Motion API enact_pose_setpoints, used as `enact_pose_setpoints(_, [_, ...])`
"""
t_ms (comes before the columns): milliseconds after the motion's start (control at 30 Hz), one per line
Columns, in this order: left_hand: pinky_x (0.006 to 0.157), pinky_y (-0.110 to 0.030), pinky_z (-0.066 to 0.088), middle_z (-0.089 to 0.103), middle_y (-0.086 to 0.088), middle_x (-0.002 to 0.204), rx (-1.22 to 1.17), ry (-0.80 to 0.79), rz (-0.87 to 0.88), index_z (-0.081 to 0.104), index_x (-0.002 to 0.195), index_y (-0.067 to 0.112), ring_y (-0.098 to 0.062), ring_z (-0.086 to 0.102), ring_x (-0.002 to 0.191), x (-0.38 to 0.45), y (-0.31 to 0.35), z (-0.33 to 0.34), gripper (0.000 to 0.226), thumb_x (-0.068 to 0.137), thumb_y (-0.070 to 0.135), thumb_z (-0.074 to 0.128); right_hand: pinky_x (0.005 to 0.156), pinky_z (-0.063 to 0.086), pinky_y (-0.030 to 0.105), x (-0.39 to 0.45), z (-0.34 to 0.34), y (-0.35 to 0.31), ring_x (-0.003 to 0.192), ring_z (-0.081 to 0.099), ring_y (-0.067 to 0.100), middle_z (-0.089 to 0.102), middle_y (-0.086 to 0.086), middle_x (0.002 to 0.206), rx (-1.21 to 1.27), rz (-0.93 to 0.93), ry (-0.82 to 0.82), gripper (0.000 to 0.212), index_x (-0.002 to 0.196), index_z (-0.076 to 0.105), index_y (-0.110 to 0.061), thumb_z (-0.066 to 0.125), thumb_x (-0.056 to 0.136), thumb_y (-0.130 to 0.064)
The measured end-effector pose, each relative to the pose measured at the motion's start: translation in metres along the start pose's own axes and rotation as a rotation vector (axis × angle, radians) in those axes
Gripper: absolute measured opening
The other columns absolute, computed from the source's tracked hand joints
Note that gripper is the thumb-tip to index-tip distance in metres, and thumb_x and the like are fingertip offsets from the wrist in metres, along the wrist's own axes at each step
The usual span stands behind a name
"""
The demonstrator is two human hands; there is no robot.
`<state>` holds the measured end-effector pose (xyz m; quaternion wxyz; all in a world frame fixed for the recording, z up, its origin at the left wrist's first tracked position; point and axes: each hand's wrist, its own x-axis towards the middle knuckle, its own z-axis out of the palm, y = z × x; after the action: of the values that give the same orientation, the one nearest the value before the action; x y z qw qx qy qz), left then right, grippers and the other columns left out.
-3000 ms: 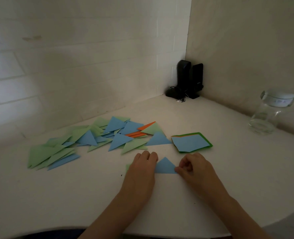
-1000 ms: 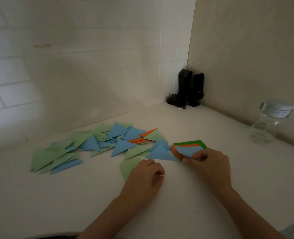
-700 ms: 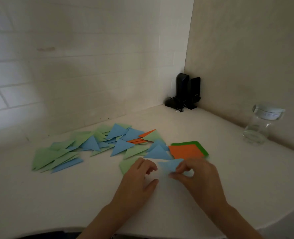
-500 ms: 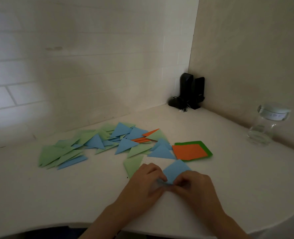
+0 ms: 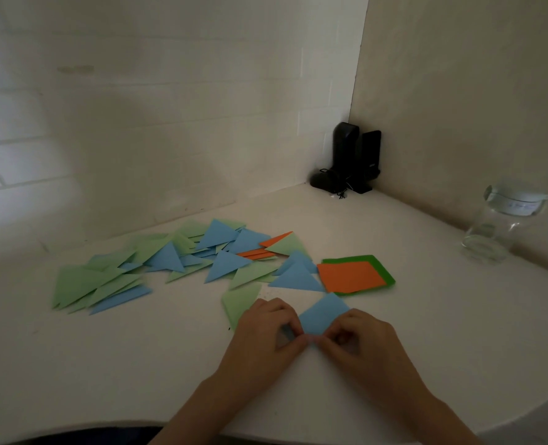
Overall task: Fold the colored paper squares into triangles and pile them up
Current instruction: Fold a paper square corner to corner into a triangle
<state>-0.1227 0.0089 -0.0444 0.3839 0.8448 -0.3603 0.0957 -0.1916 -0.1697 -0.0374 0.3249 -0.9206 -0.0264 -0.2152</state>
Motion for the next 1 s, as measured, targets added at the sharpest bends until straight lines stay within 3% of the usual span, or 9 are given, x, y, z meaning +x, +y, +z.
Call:
enact_pose_setpoints(167, [0.078,-0.02,0.04,0.06,0.018,0.079,-0.045,0.01,-0.071,0.057,0.064,0.035,-0.007,0.056,0.082,0.002,-0.003,0.001,0.024,0.069,0.054,0.069,0.059,0.037,0.005,0.001,0.003,-0.001,0.071,0.056,0.003,0.055,-0.015,0.063,0.02,0.103,0.029,0.027,0.064,0.061,-0.026,0.085,0.061,-0.037])
enact_pose_setpoints(333, [0.077,-0.02,0.043,0.062,0.015,0.078,-0.102,0.003,-0.143,0.059,0.066,0.03,-0.006,0.057,0.083,0.003,0.001,-0.001,0.018,0.065,0.035,0.077,0.062,0.038,0.006,0.009,-0.003,-0.003,0.076,0.054,-0.001,0.057,-0.014,0.068,0.069,0.187,-0.11,0.022,0.071,0.062,-0.027,0.081,0.065,-0.018])
enact_pose_setpoints(533, [0.073,-0.007,0.038,0.064,0.016,0.082,-0.152,-0.053,-0.188,0.067,0.077,0.028,-0.002,0.057,0.088,0.002,0.002,-0.012,0.017,0.071,0.016,0.077,0.064,0.039,0.005,0.008,-0.009,0.0,0.073,0.056,-0.001,0.064,-0.011,0.077,0.134,0.2,-0.151,0.024,0.072,0.063,-0.031,0.078,0.068,-0.012])
enact_pose_setpoints(667, [0.077,-0.005,0.036,0.065,0.016,0.09,-0.174,-0.092,-0.163,0.069,0.086,0.027,0.001,0.056,0.094,0.0,0.0,-0.017,0.018,0.077,0.011,0.072,0.065,0.038,0.007,0.005,-0.004,-0.003,0.077,0.053,0.001,0.059,-0.011,0.077,0.083,0.191,-0.125,0.011,0.077,0.066,-0.026,0.076,0.073,-0.026])
enact_pose_setpoints(767, [0.083,-0.006,0.036,0.063,0.018,0.099,-0.141,-0.172,-0.115,0.065,0.096,0.032,0.001,0.054,0.099,-0.001,-0.003,-0.021,0.027,0.076,0.015,0.06,0.065,0.037,0.012,0.003,0.005,-0.004,0.072,0.05,0.003,0.05,-0.013,0.082,-0.024,0.164,-0.141,0.017,0.08,0.06,-0.035,0.07,0.074,-0.047])
enact_pose_setpoints(867, [0.087,-0.004,0.032,0.057,0.02,0.108,-0.123,-0.273,-0.099,0.059,0.109,0.035,0.001,0.048,0.106,-0.002,-0.001,-0.025,0.04,0.073,0.019,0.054,0.069,0.039,0.021,0.003,0.01,-0.004,0.071,0.046,0.002,0.044,-0.015,0.082,-0.116,0.153,-0.178,0.037,0.082,0.058,-0.036,0.045,0.07,-0.068])
enact_pose_setpoints(933, [0.089,-0.005,0.032,0.055,0.019,0.111,-0.11,-0.292,-0.066,0.055,0.113,0.038,0.0,0.046,0.108,-0.003,0.002,-0.027,0.044,0.07,0.029,0.053,0.071,0.04,0.027,0.003,0.009,-0.005,0.073,0.045,0.004,0.044,-0.015,0.083,-0.132,0.127,-0.176,0.05,0.084,0.062,-0.028,0.034,0.071,-0.067])
enact_pose_setpoints(1000, [0.091,-0.01,0.034,0.055,0.018,0.11,-0.061,-0.256,-0.011,0.055,0.114,0.037,0.0,0.046,0.105,-0.005,0.004,-0.024,0.045,0.07,0.033,0.052,0.075,0.04,0.029,0.005,0.004,-0.006,0.077,0.046,0.007,0.047,-0.01,0.085,-0.113,0.126,-0.205,0.038,0.085,0.063,-0.021,0.045,0.082,-0.055])
